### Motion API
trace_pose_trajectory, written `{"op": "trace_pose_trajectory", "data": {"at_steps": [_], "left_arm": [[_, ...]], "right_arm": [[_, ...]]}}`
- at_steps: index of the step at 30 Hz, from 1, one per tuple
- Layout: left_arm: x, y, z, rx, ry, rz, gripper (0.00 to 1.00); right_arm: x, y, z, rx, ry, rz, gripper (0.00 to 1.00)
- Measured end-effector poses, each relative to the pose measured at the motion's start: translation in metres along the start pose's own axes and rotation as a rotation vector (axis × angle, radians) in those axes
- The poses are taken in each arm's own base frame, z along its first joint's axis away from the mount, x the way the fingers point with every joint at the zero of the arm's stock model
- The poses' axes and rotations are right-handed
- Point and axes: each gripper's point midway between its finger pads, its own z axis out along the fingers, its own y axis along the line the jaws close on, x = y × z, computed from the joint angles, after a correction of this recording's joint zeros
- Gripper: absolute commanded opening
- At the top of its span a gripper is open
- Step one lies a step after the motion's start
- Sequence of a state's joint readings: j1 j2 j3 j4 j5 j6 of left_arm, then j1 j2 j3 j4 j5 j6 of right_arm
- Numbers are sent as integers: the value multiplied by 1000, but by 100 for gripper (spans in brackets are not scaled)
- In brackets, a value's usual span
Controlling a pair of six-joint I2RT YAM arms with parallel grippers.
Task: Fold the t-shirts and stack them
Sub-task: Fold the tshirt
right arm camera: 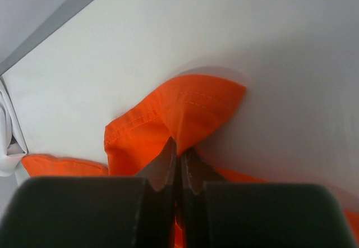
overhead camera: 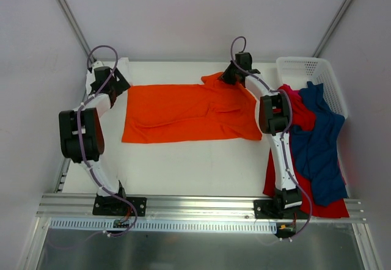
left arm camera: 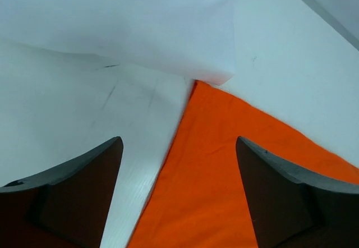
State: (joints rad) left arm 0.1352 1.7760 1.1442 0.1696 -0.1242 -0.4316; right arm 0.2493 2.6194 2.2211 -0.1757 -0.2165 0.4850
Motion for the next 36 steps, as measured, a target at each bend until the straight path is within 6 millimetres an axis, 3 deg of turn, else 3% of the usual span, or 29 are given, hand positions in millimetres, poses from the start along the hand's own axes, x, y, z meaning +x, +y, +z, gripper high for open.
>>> {"op": "trace_pose_trajectory", "data": {"at_steps": [3, 6, 8, 11, 16, 20, 24, 29, 36], "left_arm": [[20, -3, 36, 70, 86, -51, 79], [26, -4, 67, 102, 153, -107, 82], [17, -12, 87, 131, 169, -136, 83], [1, -23, 98, 176, 175, -157, 85], [-22, -48, 102, 257, 172, -170, 90], [-19, -55, 100, 286, 201, -189, 90], [-8, -48, 99, 252, 238, -192, 90], [17, -20, 97, 131, 290, -159, 90], [24, -8, 88, 64, 313, -122, 87]], "right_arm": [[1, -3, -4, -3, 14, 8, 0], [5, -9, -12, -2, 34, 25, 0], [7, -16, -19, 2, 42, 39, 1], [10, -24, -30, 9, 50, 60, 1], [14, -36, -44, 18, 60, 87, 0], [14, -41, -48, 19, 59, 96, 0], [10, -45, -50, 18, 54, 104, 0], [5, -50, -51, 22, 47, 114, 0], [5, -50, -51, 22, 46, 116, 1]]}}
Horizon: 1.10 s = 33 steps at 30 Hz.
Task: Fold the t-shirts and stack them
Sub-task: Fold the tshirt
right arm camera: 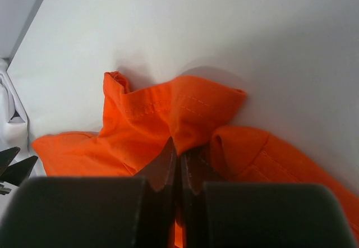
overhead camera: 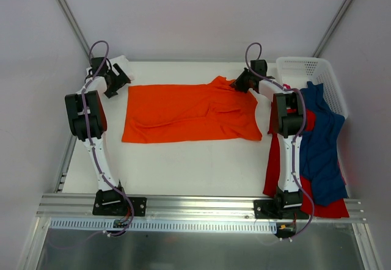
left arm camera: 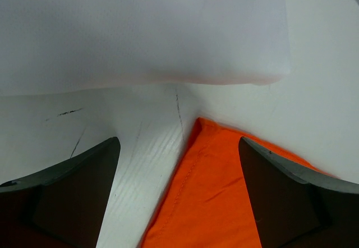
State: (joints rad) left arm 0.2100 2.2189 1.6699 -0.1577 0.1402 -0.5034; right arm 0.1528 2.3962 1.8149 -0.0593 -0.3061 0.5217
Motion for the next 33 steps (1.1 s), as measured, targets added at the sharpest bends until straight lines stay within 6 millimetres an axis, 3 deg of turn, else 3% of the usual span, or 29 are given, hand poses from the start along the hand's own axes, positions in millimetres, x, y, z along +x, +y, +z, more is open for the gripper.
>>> {"op": "trace_pose_trajectory", "data": {"at_steps": [8, 17, 22, 25, 33], "left_arm": [[13, -13, -4, 8, 52, 22, 85], [13, -48, -1, 71, 58, 70, 76], [23, -46, 3, 60, 87, 70, 75], [27, -41, 4, 41, 104, 70, 79], [23, -31, 4, -15, 84, 82, 85]], "right_arm": [[-1, -1, -1, -4, 2, 5, 0], [-1, -2, -1, -7, 5, 15, 0], [-1, -3, -2, -7, 7, 21, 0], [-2, -3, -2, -10, 7, 23, 1], [-2, -5, -3, -11, 9, 32, 0]]}}
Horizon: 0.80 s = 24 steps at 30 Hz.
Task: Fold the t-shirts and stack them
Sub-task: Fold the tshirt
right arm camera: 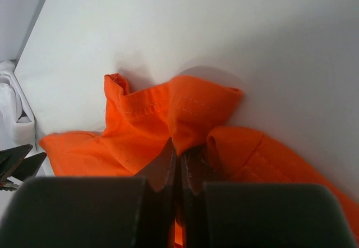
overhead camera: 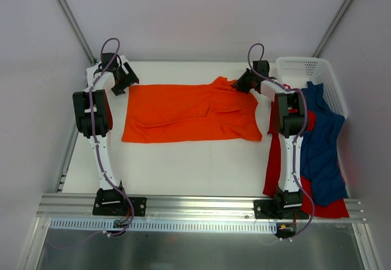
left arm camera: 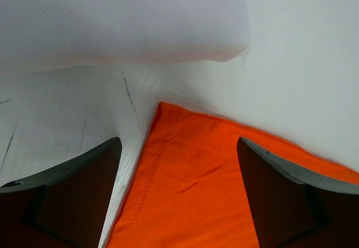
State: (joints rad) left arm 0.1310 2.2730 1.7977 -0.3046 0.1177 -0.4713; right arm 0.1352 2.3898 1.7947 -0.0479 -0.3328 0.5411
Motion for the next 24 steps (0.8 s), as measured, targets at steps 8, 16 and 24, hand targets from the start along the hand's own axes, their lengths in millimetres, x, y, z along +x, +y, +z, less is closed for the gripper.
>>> {"op": "trace_pose_trajectory", "data": {"at_steps": [8, 16, 24], "left_arm": [[-10, -10, -2, 19, 2, 10, 76], [5, -20, 7, 19, 63, 36, 79], [11, -23, 6, 8, 101, 45, 71]], "right_arm": [[0, -1, -1, -4, 1, 10, 0], [-1, -6, -6, -3, 4, 28, 0], [-4, -14, -12, 3, 2, 51, 0]]}}
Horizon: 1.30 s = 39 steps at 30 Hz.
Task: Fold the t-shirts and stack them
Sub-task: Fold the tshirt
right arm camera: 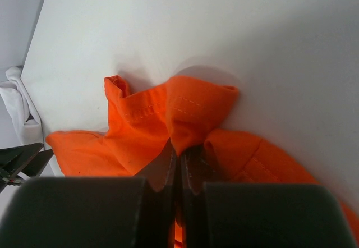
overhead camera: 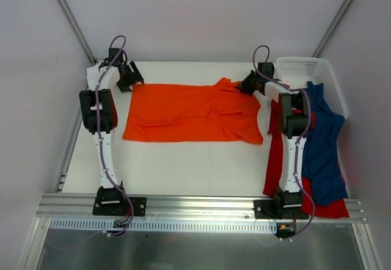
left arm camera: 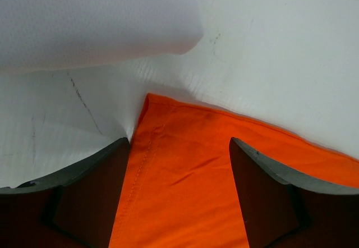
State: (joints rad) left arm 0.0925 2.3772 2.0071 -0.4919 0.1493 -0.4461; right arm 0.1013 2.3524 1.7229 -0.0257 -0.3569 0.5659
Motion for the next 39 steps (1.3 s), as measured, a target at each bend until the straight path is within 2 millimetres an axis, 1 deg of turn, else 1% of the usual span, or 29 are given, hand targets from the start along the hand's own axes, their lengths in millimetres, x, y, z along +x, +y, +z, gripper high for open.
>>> {"op": "trace_pose_trajectory", "data": {"at_steps": [2, 3, 5, 6, 9, 12, 13, 18, 25, 30, 33, 39], "left_arm": [[1, -1, 2, 4, 13, 8, 64], [2, -1, 3, 5, 20, 14, 56], [0, -3, 7, 20, 27, 23, 50], [-1, -4, 8, 24, 29, 26, 40], [-1, -7, 11, 42, 42, 38, 31], [3, -10, 14, 60, 69, 39, 26], [3, -11, 14, 66, 73, 39, 19], [8, -15, 17, 96, 97, 37, 1], [9, -15, 17, 99, 102, 44, 0], [6, -11, 17, 80, 88, 80, 0], [4, -8, 17, 69, 78, 94, 0], [2, -5, 13, 51, 63, 110, 0]], "right_arm": [[0, 0, -1, 0, -1, 3, 0], [-1, -1, -1, 1, -1, 4, 0], [-1, 0, 0, -3, -4, 3, 0], [-1, 0, 0, -4, -5, 3, 0], [-2, 0, 0, -7, -7, 1, 0], [-2, 1, 0, -9, -9, 1, 0], [-2, 1, 0, -9, -9, 3, 0], [-3, 2, 0, -12, -12, 3, 1], [-3, 2, 0, -12, -12, 2, 0], [-3, 0, 0, -6, -8, 0, 0], [-4, 0, -3, 3, -2, -4, 0], [-9, 7, -10, 9, 2, -35, 0]]}}
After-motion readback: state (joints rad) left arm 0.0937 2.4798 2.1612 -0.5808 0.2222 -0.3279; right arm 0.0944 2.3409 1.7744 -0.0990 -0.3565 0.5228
